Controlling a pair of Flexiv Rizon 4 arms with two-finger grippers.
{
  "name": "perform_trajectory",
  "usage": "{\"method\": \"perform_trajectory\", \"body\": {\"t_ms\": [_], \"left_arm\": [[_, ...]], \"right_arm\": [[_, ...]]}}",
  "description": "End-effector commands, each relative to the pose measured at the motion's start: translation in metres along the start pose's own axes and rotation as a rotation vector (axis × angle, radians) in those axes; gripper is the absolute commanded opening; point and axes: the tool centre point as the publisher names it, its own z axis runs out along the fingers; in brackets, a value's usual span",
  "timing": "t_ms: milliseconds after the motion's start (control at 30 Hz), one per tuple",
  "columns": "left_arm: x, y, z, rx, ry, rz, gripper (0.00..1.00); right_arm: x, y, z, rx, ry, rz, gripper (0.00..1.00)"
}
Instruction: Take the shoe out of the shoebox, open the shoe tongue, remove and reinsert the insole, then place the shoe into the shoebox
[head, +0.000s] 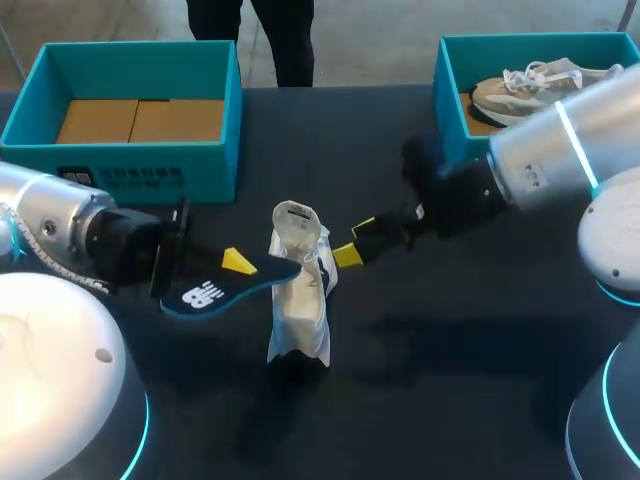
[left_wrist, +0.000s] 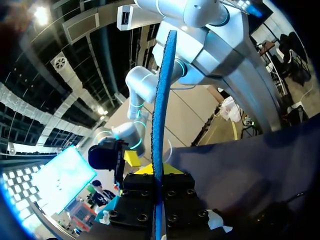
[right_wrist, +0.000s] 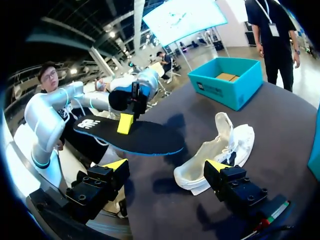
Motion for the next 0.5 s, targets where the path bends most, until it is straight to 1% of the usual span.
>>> {"method": "perform_trajectory", "body": {"t_ms": [33,233,267,300,333,367,400,467,500], "left_arm": [[-0.002,0.003,-0.001,0.005,0.019,-0.01,0.0],[0.0,0.005,-0.005,0.027,0.023,-0.042,0.0],[0.001,0.006,-0.006,0.03,0.021,-0.045,0.0],[0.002,0.007,-0.007,0.029,0.021,-0.047,0.0],[0.003,0.007,-0.007,0.028,0.021,-0.047,0.0],[0.004,0.007,-0.008,0.025,0.022,-0.046,0.0],[0.005,0.007,-0.008,0.022,0.021,-0.045,0.0],[0.006,0.006,-0.008,0.017,0.017,-0.036,0.0],[0.007,0.006,-0.008,0.014,0.015,-0.034,0.0]], "right_arm": [[0.0,0.004,0.003,0.013,-0.004,0.003,1.0],[0.0,0.004,0.003,0.013,-0.004,0.003,1.0],[-0.003,0.001,0.004,0.006,-0.019,-0.035,1.0],[-0.006,-0.002,0.004,-0.005,-0.069,-0.082,1.0],[-0.008,-0.005,0.005,0.005,-0.099,-0.145,1.0],[-0.01,-0.009,0.005,0.004,-0.154,-0.151,1.0],[-0.012,-0.011,0.005,0.004,-0.183,-0.208,1.0],[-0.014,-0.015,0.004,0.02,-0.243,-0.265,1.0],[-0.015,-0.016,0.004,0.026,-0.244,-0.291,1.0]]}}
